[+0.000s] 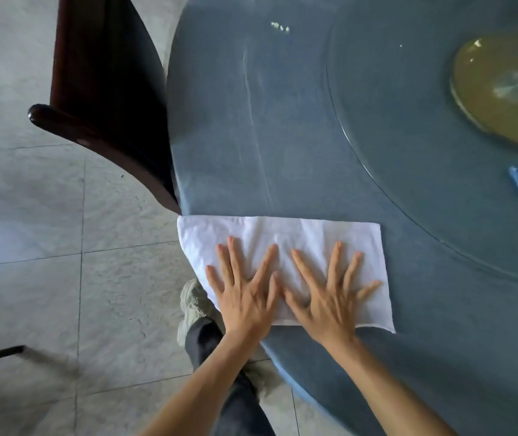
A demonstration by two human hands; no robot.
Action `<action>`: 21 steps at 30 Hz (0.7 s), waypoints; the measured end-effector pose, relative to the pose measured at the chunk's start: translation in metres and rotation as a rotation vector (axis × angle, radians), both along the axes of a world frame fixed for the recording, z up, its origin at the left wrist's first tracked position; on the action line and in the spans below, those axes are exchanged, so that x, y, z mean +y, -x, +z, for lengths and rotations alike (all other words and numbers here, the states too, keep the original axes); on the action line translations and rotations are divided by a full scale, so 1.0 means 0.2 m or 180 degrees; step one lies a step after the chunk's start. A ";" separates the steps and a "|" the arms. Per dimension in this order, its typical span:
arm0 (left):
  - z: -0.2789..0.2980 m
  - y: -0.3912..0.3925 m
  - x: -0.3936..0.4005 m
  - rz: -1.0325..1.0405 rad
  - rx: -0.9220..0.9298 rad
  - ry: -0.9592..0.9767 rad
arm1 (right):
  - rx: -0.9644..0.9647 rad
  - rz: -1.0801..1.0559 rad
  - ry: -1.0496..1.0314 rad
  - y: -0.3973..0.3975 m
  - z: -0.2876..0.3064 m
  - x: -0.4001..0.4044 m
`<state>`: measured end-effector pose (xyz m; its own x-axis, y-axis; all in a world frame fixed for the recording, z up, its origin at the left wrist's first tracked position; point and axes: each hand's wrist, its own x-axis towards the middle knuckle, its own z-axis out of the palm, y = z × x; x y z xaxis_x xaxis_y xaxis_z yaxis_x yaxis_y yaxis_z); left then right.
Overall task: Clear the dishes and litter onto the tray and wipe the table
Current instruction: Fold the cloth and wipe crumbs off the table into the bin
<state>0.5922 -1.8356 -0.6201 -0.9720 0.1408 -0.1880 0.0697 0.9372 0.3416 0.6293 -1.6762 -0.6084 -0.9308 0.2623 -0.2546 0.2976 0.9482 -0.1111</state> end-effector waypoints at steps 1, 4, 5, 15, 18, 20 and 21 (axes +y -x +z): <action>0.00 0.02 0.01 0.0078 0.0007 0.0001 | 0.0022 -0.0086 0.0027 0.02 0.00 -0.01; -0.01 0.09 0.03 0.0140 0.0088 0.0025 | 0.0115 -0.0216 0.0029 0.10 -0.02 -0.03; -0.01 0.11 0.03 0.0139 0.0090 0.0025 | 0.0133 -0.0229 0.0006 0.12 -0.03 -0.04; -0.02 0.99 -0.02 0.0291 0.0367 -0.0087 | 0.0478 -0.0401 -0.0001 1.03 -0.11 -0.19; -0.03 1.39 -0.02 0.0276 0.0253 0.0014 | 0.0438 -0.0464 0.0072 1.43 -0.10 -0.17; -0.03 1.66 -0.01 0.0169 0.0285 0.0018 | 0.0362 -0.0524 0.0098 1.67 -0.08 -0.17; -0.03 1.79 -0.01 0.0086 0.0289 0.0030 | 0.0324 -0.0575 0.0106 1.78 -0.07 -0.16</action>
<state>0.2345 -1.8373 -0.6254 -0.9885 0.1131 -0.1000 0.0748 0.9423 0.3262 0.2732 -1.7092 -0.6233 -0.8907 0.4204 -0.1731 0.4482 0.8757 -0.1795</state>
